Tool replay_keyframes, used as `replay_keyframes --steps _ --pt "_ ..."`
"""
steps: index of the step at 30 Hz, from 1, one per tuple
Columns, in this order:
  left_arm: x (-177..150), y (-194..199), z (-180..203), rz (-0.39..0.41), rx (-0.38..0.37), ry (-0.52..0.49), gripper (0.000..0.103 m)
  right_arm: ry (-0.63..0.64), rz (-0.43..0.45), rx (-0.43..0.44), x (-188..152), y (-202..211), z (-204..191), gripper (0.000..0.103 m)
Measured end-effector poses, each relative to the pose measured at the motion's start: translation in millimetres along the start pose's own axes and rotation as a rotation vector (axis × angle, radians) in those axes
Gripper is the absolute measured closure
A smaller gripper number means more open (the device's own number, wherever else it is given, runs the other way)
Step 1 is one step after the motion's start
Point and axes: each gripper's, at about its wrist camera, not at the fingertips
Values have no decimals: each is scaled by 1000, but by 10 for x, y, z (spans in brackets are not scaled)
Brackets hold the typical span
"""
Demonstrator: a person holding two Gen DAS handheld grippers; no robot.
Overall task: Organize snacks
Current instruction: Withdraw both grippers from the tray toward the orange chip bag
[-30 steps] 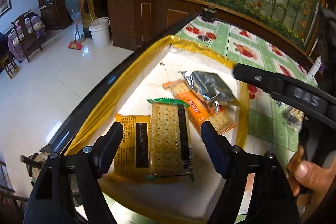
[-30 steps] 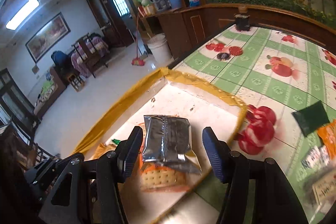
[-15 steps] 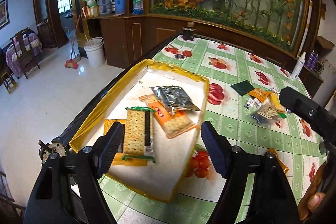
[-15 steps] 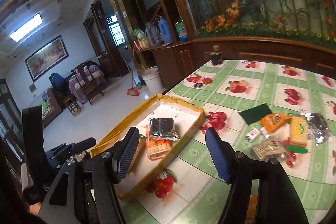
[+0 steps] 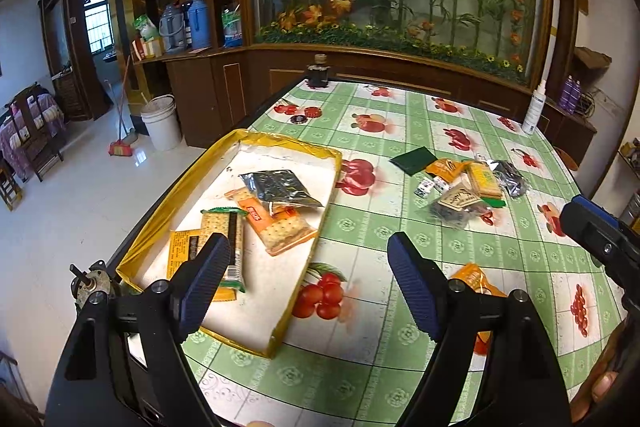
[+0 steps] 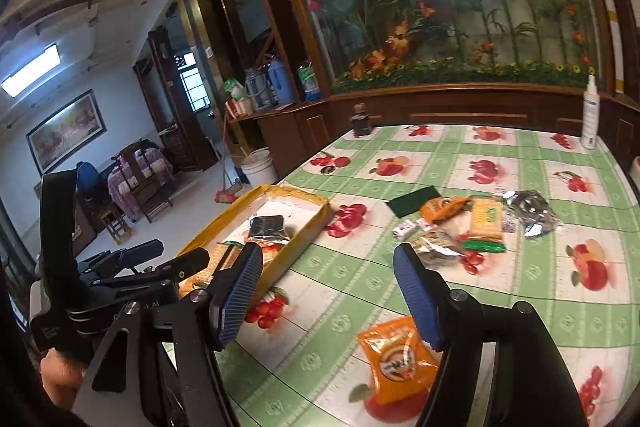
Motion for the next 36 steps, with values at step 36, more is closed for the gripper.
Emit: replay_keyframes --steps 36 --pt "-208 -188 569 -145 -125 -88 21 -154 -57 -128 -454 398 757 30"
Point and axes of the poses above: each gripper's, at about its wrist camera, not at the fingertips, and y roughly against the way its jaws point, z to its right, x to its top, and after that the axes turned 15 degrees about x, right-handed
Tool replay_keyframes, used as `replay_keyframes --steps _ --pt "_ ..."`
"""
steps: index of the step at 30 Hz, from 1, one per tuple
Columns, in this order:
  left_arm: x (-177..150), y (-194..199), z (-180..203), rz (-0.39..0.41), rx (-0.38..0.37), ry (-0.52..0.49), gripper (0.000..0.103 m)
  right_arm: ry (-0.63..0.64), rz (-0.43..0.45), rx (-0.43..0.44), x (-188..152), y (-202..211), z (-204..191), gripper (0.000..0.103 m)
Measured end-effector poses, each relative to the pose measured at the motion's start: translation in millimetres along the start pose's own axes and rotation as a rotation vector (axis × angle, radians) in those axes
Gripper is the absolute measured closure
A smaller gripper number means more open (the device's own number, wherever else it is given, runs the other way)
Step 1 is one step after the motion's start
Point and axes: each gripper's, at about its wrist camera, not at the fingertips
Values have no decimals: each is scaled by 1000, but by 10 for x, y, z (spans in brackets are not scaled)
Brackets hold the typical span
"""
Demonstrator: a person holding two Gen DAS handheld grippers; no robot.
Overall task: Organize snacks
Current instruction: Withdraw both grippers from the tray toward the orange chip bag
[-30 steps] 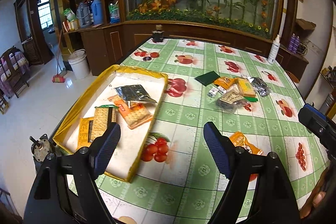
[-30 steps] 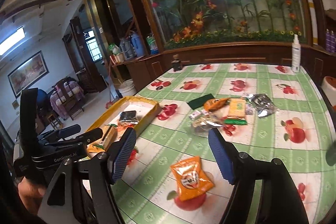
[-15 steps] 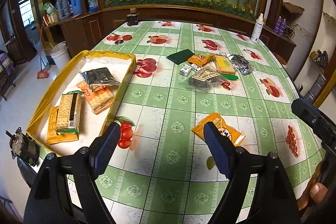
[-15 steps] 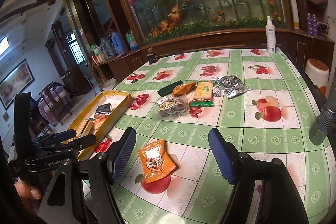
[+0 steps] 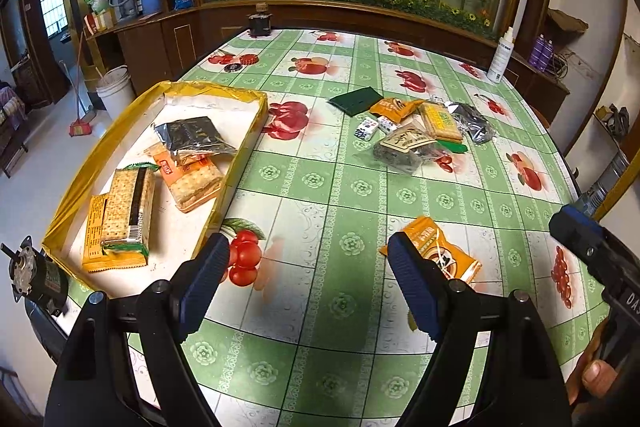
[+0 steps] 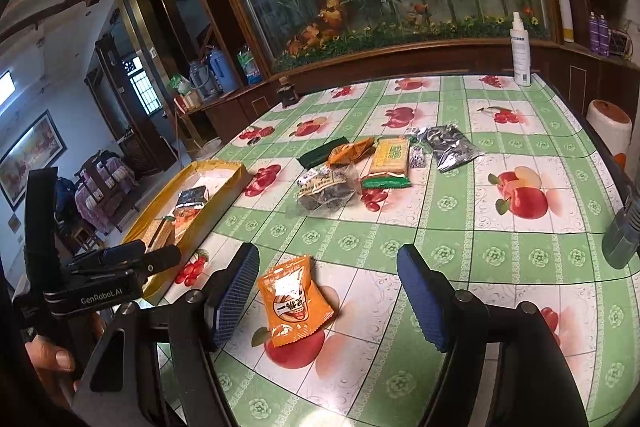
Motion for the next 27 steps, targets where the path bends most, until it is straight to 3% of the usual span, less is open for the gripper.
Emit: replay_keyframes --steps 9,27 --pt "1 -96 -141 -9 8 24 21 27 -71 34 -72 -305 -137 30" --pt "66 -164 -93 -1 35 -6 21 34 -118 51 -84 -459 -145 30"
Point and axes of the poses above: each gripper's, at about its wrist camera, not at the fingertips, and y roughly against the way its jaws point, z to its right, x to its top, and after that the axes turned 15 degrees about x, right-handed
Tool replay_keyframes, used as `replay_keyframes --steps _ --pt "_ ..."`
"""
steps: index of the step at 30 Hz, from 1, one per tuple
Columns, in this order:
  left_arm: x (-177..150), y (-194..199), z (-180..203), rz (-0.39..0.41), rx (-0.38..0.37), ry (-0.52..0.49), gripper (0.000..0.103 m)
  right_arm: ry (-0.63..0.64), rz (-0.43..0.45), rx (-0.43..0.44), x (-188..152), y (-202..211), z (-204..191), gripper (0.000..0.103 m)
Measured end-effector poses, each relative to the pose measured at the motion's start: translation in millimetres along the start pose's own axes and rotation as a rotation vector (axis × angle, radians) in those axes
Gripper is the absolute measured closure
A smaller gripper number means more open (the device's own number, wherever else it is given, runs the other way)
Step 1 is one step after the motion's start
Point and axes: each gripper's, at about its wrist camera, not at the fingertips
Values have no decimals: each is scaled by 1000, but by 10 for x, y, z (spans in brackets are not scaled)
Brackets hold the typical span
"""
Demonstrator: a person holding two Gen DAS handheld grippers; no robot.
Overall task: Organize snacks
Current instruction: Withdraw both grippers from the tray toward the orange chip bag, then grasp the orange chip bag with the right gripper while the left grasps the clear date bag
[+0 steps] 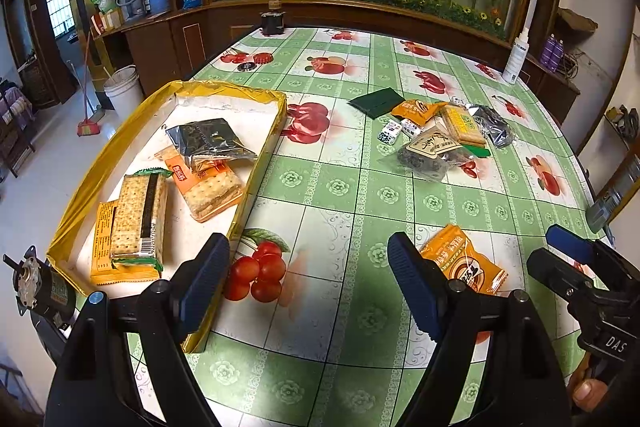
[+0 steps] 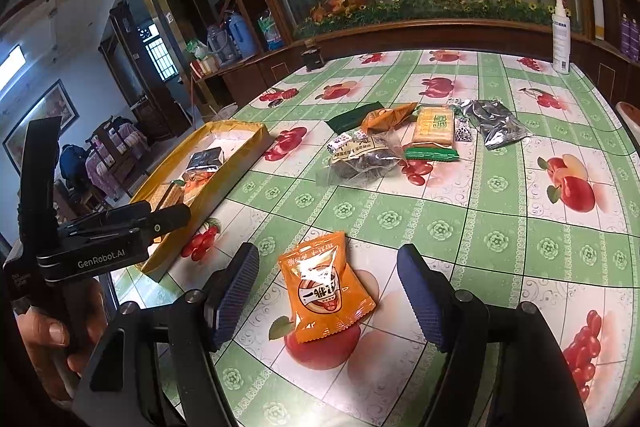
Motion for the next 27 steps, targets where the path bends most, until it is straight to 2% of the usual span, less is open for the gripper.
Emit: replay_keyframes --steps 18,24,27 --pt "86 -102 58 5 0 -25 21 39 -89 21 -33 -267 -62 25" --pt "344 -270 279 15 -76 -139 21 58 -155 15 -84 -490 -40 25" --pt "499 -374 498 33 -117 -239 21 72 -183 3 -98 -585 -34 25"
Point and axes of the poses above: each gripper's, at about its wrist camera, not at the fingertips, and y roughly against the way its jaws point, z to its right, x to its top, and after that the axes turned 15 degrees about x, right-handed
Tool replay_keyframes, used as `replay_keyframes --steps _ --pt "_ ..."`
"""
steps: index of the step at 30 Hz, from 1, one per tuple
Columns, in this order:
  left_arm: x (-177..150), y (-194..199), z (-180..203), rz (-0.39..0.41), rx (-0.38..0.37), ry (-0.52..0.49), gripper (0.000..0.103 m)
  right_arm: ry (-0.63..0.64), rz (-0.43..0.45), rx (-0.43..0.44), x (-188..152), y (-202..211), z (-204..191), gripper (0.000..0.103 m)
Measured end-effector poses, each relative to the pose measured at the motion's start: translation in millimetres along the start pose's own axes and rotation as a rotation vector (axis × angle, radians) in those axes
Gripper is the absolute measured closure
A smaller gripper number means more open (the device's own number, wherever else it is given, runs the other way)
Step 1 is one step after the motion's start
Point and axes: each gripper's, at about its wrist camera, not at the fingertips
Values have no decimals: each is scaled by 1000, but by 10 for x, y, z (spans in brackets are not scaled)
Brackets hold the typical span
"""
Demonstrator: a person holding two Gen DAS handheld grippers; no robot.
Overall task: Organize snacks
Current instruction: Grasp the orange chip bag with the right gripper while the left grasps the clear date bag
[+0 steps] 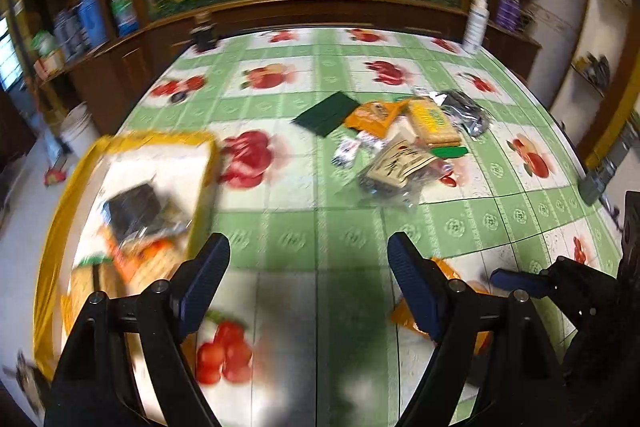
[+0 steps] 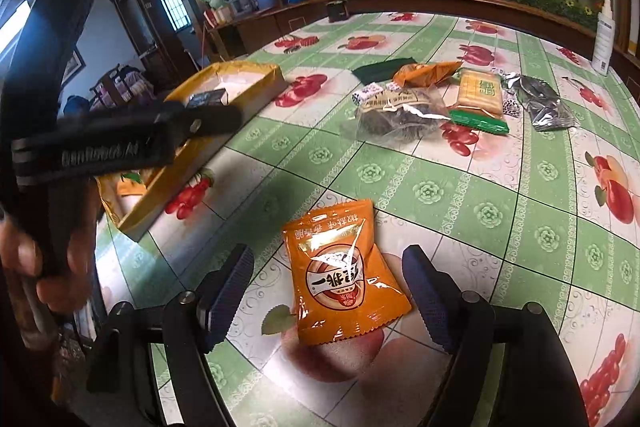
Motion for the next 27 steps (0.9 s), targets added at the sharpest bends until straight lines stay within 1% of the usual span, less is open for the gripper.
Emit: replay_keyframes --steps 2,5,10,12,16,19,21,22,23,24,27 --pt "113 -109 169 -1 -29 -90 21 3 -17 -3 2 -65 19 25" --pt "249 -249 396 -2 -67 -187 21 16 -41 -12 16 -165 43 25" --pt "435 -454 674 -14 -147 -272 22 22 -64 -2 49 -277 83 25" --pt "490 -534 780 -21 -166 -300 22 27 -65 -1 54 -301 91 24" --pt "537 -717 974 -46 -161 -345 22 47 -72 -11 75 -338 79 23" --pt "487 -839 1100 -63 -133 -378 21 79 -82 -33 65 -374 39 23" --pt "475 -858 1086 -52 -153 -354 26 103 -93 -51 47 -396 -22 23" --pt "483 -873 1054 -59 -169 -333 33 112 -97 -59 43 -406 -37 23" --pt "494 -880 1028 -67 -180 -318 44 118 -101 -64 39 -413 -48 23" --pt "502 -885 1009 -70 -187 -308 48 125 -105 -71 36 -418 -58 25" --pt "471 -851 1004 -57 -164 -315 53 160 -116 -132 12 -421 -103 43"
Point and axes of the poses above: each gripper's, at about its wrist camera, not at the fingertips, and y roughly against the way its jaws point, z to its right, x to its top, and after that the axes turned 15 degrees about x, right-handed
